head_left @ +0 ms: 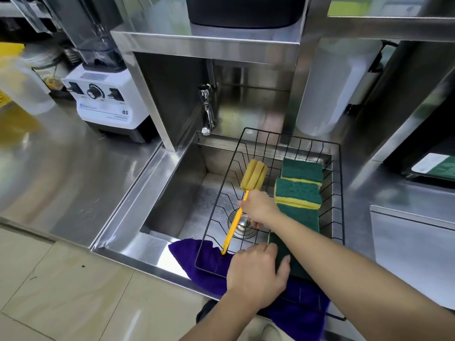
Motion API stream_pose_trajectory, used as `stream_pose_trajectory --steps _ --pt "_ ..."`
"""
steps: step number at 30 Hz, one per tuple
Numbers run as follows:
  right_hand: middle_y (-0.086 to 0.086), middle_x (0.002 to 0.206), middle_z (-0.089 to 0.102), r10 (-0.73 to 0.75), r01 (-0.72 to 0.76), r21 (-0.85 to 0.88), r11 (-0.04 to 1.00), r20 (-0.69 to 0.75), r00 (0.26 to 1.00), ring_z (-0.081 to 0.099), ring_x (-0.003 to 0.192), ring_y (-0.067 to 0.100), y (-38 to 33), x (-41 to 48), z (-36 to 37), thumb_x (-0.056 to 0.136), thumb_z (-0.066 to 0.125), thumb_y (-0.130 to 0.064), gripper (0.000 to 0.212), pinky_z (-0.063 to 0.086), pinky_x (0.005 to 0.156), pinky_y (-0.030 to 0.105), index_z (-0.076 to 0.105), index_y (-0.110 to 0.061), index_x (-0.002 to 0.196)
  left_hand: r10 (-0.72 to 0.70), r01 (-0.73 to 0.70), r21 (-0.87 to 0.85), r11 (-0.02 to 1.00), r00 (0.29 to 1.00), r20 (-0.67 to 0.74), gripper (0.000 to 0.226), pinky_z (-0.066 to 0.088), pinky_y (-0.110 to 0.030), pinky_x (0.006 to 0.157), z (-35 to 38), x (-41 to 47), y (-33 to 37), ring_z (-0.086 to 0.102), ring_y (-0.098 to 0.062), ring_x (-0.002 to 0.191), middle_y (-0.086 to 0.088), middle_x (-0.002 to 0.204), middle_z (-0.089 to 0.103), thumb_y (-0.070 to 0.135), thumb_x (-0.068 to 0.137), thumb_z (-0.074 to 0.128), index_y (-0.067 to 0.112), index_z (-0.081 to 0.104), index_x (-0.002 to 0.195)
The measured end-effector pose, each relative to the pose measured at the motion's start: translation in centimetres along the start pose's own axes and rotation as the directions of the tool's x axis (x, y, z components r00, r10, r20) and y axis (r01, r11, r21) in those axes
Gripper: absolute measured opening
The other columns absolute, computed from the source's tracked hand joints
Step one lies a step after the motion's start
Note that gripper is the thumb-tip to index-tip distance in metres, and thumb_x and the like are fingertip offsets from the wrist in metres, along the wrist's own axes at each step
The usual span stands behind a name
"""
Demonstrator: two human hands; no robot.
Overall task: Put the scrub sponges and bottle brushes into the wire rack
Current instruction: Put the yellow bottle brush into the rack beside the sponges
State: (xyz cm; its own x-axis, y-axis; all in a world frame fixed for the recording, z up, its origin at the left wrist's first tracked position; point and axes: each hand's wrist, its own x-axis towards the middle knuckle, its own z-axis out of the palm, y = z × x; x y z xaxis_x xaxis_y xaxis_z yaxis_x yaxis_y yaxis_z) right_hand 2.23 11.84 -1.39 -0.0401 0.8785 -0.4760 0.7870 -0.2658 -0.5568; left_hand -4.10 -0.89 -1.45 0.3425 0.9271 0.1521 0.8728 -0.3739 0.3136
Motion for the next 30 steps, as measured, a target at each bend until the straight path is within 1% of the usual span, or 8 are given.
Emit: stream_pose_trajectory --steps 4,7,13,17,21,23,26,30 --pt "0.007 0.071 0.062 -0.104 0.101 0.124 0.987 0.014 0.995 0.059 0.055 0.021 0.5 -0.7 -2.0 0.093 0.049 -0.029 0.024 0.048 0.055 0.035 0.057 -0.007 0.086 0.033 -0.033 0.01 0.999 0.999 -0.028 0.036 0.039 -0.026 0.048 -0.2 0.1 0.1 0.051 -0.018 0.051 0.001 0.057 0.055 0.045 0.083 0.043 0.017 0.054 0.063" --pt "0.003 0.067 0.06 -0.135 0.132 0.202 0.97 0.001 0.991 0.057 0.053 0.016 1.7 -1.4 -4.2 0.093 0.05 -0.023 0.017 0.044 0.046 0.026 0.057 -0.009 0.087 0.111 -0.111 0.019 0.994 0.993 -0.036 0.036 0.044 -0.03 0.059 -0.3 0.2 0.7 0.051 -0.021 0.064 -0.002 0.066 0.057 0.044 0.083 0.044 0.014 0.058 0.068" --pt "0.002 0.065 0.059 -0.034 0.083 0.355 0.931 -0.144 0.989 0.055 0.053 0.016 6.7 -3.3 -8.9 0.092 0.053 -0.02 0.015 0.044 0.043 0.024 0.053 -0.014 0.079 0.326 -0.326 0.004 0.945 0.945 0.012 0.037 0.04 -0.031 0.06 0.5 0.7 5.2 0.051 -0.021 0.064 0.0 0.066 0.057 0.049 0.082 0.046 0.016 0.059 0.069" --pt "0.003 0.06 0.057 0.058 0.085 0.433 0.897 -0.307 0.95 0.055 0.054 0.02 11.0 -5.9 -11.2 0.091 0.054 -0.011 0.02 0.046 0.048 0.025 0.052 -0.016 0.071 0.401 -0.401 0.0 0.916 0.916 0.016 0.04 0.042 -0.029 0.058 1.0 1.4 7.8 0.053 -0.021 0.063 -0.001 0.067 0.058 0.049 0.081 0.042 0.015 0.06 0.071" --pt "-0.005 0.049 0.054 0.132 0.087 0.432 0.898 -0.452 0.882 0.055 0.058 0.022 15.7 -9.7 -13.6 0.083 0.063 -0.008 0.023 0.047 0.065 0.034 0.053 -0.017 0.065 0.329 -0.329 -0.042 0.943 0.944 -0.006 0.036 0.044 -0.032 0.056 1.3 2.4 8.6 0.054 -0.023 0.06 -0.002 0.065 0.055 0.047 0.079 0.042 0.015 0.054 0.07" --pt "0.001 0.053 0.054 0.132 0.052 0.457 0.888 -0.36 0.924 0.058 0.059 0.024 18.0 -12.3 -14.7 0.078 0.07 -0.008 0.023 0.044 0.06 0.033 0.055 -0.015 0.063 0.315 -0.314 -0.058 0.948 0.949 0.013 0.033 0.044 -0.033 0.051 1.6 2.6 8.8 0.055 -0.024 0.056 -0.002 0.063 0.054 0.045 0.077 0.042 0.015 0.051 0.068" --pt "0.004 0.062 0.056 0.091 -0.073 0.211 0.975 -0.079 0.993 0.048 0.055 0.014 20.8 -16.2 -15.6 0.074 0.074 -0.009 0.012 0.038 0.053 0.021 0.064 -0.005 0.075 0.31 -0.307 -0.057 0.95 0.948 0.067 0.029 0.043 -0.033 0.047 2.1 2.5 8.9 0.054 -0.026 0.053 -0.004 0.065 0.051 0.04 0.078 0.051 0.013 0.05 0.069" --pt "0.009 0.081 0.067 0.248 -0.239 -0.072 0.968 0.175 0.953 0.048 0.054 0.0 23.3 -18.7 -15.1 0.072 0.071 -0.004 0.011 0.034 0.048 0.01 0.065 -0.012 0.069 0.281 -0.278 -0.037 0.96 0.953 0.111 0.03 0.042 -0.033 0.046 2.5 2.1 8.9 0.053 -0.026 0.052 -0.006 0.067 0.051 0.032 0.074 0.072 0.012 0.05 0.07"
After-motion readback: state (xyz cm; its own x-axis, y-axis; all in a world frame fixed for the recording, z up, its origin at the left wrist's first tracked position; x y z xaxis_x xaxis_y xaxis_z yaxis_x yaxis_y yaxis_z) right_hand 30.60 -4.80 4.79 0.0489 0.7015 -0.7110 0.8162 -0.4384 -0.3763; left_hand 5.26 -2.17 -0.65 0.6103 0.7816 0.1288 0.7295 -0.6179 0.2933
